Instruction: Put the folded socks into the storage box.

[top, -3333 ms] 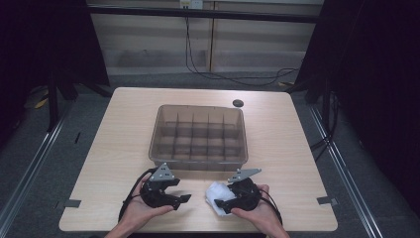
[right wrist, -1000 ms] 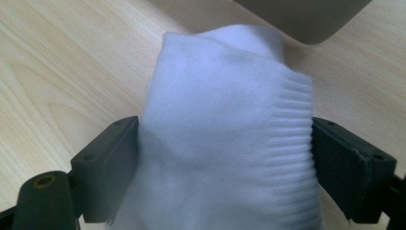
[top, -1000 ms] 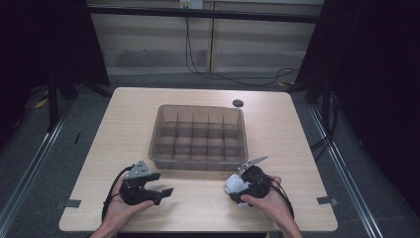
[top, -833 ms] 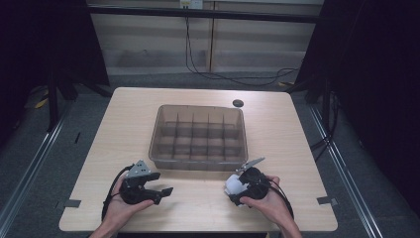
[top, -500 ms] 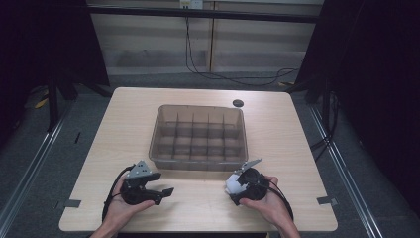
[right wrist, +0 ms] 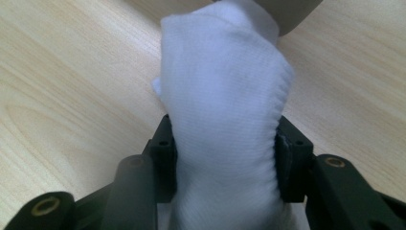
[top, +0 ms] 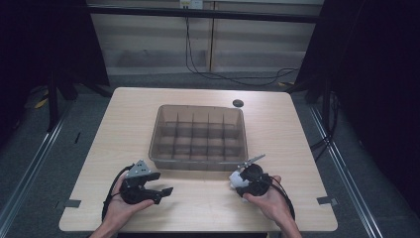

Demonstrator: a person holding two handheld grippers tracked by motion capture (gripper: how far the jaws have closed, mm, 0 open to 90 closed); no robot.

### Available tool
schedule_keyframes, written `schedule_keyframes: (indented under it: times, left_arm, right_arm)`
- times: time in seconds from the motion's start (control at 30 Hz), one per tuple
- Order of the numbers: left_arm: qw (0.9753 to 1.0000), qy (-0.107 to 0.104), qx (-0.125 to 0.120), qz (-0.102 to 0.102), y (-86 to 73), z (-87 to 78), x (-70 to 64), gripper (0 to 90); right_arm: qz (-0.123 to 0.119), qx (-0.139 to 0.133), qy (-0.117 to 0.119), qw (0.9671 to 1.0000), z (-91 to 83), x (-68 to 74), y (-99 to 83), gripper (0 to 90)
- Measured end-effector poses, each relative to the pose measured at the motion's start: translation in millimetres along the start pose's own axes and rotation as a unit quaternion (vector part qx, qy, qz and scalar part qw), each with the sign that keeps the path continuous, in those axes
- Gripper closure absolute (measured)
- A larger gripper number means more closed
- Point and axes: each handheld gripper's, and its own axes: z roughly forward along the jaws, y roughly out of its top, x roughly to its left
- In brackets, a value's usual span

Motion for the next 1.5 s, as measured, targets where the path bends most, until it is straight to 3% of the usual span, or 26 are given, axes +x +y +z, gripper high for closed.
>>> schedule_keyframes:
  times: [0.2,0.33,0.67,1.5]
  left_arm:
    - [1.0,-0.001,-0.003,-0.003,0.0,-1.0,1.6,26.5]
    - [1.0,-0.002,-0.002,-0.005,-0.1,-0.6,2.0,26.4]
    - [1.0,-0.002,-0.001,-0.007,-0.2,-0.1,2.5,26.4]
    - [1.0,0.001,-0.001,-0.006,-0.9,-0.9,4.5,26.3]
  right_arm:
    - [0.032,-0.011,0.028,0.9991,-1.3,-9.5,-2.1,56.6]
    - [0.062,-0.028,0.058,0.996,-2.2,-18.6,-6.8,58.4]
    - [0.096,-0.041,0.099,0.9895,-7.9,-28.5,-15.1,60.7]
    - [0.112,-0.074,0.16,0.9779,-46.4,-25.7,-12.4,61.6]
